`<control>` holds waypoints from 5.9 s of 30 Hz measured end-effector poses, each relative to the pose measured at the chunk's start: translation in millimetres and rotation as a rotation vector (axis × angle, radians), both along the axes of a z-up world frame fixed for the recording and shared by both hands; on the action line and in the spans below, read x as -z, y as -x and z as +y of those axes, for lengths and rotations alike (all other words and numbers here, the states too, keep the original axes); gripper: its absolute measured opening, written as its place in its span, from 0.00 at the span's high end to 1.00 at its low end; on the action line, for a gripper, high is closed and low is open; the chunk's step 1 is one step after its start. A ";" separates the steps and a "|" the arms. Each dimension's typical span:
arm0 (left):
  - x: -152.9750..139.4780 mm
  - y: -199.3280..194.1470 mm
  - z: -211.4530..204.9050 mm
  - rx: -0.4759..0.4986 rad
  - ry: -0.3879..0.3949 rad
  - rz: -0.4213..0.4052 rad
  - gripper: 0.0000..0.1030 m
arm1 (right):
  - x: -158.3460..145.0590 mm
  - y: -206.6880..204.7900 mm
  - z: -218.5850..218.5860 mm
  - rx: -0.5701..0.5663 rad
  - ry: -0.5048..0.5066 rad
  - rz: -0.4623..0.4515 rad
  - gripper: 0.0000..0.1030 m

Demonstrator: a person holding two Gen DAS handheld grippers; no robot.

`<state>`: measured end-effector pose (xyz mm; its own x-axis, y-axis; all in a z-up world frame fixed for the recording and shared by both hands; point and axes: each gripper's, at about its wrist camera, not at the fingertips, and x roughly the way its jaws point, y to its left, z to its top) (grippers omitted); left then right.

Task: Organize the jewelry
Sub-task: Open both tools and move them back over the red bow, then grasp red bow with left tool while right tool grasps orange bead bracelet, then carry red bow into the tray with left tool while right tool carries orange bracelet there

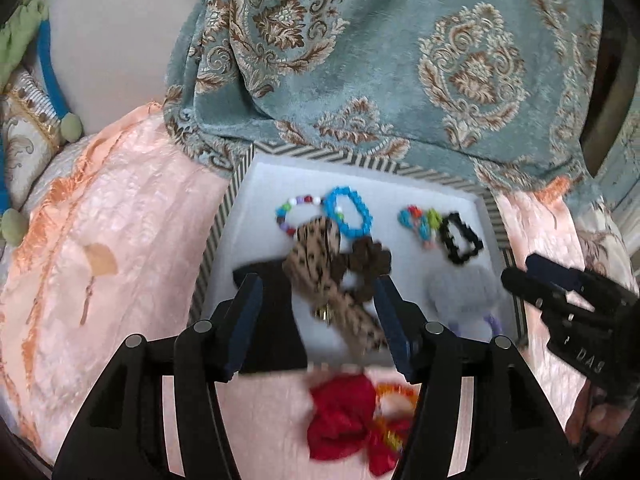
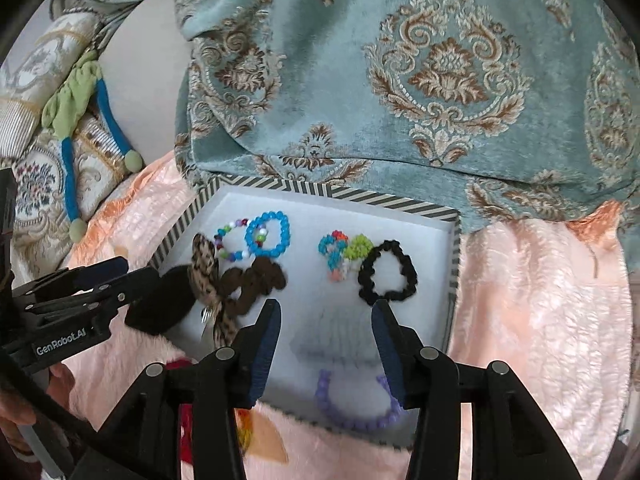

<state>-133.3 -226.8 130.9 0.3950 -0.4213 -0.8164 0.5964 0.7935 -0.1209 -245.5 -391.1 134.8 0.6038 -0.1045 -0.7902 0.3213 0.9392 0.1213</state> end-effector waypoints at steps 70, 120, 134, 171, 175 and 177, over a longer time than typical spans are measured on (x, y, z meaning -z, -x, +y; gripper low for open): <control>59.1 59.9 88.7 -0.053 -0.010 0.201 0.43 | 96.5 28.9 74.6 -0.114 -0.040 0.115 0.91; -12.2 93.8 40.7 -0.048 -0.008 -0.080 0.79 | -21.7 123.0 28.2 -0.057 -0.059 -0.122 0.92; -15.6 87.7 42.2 -0.067 -0.030 -0.131 0.79 | -28.8 107.9 36.2 -0.087 -0.047 -0.116 0.92; 8.9 -103.0 -33.9 -0.196 -0.043 -0.039 0.79 | 29.9 -66.6 5.5 -0.157 -0.109 0.002 0.92; 30.5 -127.1 -55.0 -0.204 -0.089 -0.027 0.79 | 49.8 -84.1 -14.3 -0.121 -0.102 0.047 0.92; 40.4 -135.1 -61.2 -0.208 -0.111 -0.025 0.79 | 59.1 -91.0 -22.6 -0.105 -0.091 0.065 0.92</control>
<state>1.8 -288.0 90.6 0.4849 -0.2371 -0.8418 0.4203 0.9073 -0.0135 -154.5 -413.7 75.8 0.5546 0.0302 -0.8316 0.2321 0.9540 0.1895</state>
